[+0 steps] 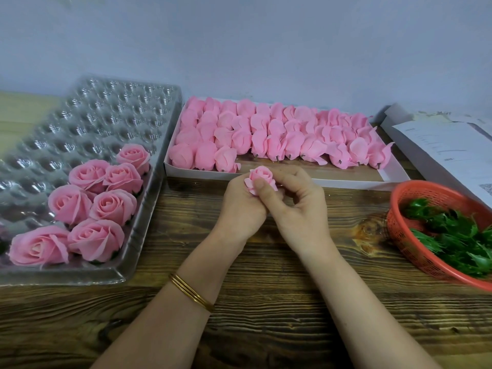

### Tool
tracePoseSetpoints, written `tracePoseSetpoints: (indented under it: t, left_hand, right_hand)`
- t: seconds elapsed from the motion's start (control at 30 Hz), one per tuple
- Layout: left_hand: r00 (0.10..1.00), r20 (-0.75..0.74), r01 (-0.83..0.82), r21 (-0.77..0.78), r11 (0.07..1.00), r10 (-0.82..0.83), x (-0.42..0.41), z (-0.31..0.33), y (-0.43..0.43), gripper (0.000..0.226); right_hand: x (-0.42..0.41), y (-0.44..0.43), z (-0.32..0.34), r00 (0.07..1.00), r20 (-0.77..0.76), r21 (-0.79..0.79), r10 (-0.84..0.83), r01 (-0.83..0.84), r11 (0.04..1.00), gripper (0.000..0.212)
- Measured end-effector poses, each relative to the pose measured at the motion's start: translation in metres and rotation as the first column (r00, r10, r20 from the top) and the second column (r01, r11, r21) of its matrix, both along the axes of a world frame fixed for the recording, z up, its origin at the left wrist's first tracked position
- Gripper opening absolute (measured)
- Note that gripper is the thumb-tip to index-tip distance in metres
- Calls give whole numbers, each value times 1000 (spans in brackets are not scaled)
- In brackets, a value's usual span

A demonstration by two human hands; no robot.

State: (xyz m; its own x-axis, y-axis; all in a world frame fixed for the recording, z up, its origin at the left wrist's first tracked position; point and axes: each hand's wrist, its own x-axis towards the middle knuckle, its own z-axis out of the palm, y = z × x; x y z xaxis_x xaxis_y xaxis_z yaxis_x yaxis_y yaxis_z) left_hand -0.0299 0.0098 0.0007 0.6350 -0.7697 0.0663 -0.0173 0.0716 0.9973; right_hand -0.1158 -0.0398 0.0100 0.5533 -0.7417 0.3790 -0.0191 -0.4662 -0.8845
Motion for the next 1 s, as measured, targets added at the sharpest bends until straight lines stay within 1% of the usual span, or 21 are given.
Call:
tracePoseSetpoints:
  t: [0.17,0.27,0.4,0.5,0.53,0.6,0.67,0.73,0.83,0.93,1.0]
  left_hand:
    - [1000,-15,-3,21,1000,3,1,1,0,12]
    - [1000,1,-4,24,1000,4,1,2,2,10]
    - [1000,-29,3,13,1000,-3,2,1,2,8]
    - [999,-51,-14,24,1000,16,2,2,0,11]
    - [998,-59,-27,20,999,28,2,2,0,10]
    - [997,-60,-49,-21,999,48,2,2,0,7]
    - [996,-56,-67,-46,997,65,2,3,1,7]
    - [994,-64,-91,-57,994,87,3,3,1,8]
    - [992,-67,-113,-75,991,108,4,5,0,11]
    - [990,-110,-101,-87,991,92,4,7,2,8]
    - [986,-143,-102,-94,990,88,5,7,2,7]
  right_hand:
    - [0,1,-3,999,-33,-25,-11,10,1000,24]
    - [0,1,-4,997,-70,-51,-15,11,999,28]
    - [0,2,-3,995,-95,-17,7,-8,1000,36]
    - [-2,1,0,998,-54,37,36,-34,999,41]
    - [-3,0,0,999,-27,71,32,-30,997,41]
    - [-2,-3,1,998,57,223,0,-13,975,37]
    - [-1,-8,2,988,149,419,-44,-23,908,30]
    - [-1,-14,0,979,191,553,-76,-43,832,28]
    - [-4,-17,-3,982,186,629,-21,-103,771,21]
    - [-4,-15,-5,971,219,676,95,-221,703,34]
    - [-3,-12,-6,953,247,682,174,-299,668,34]
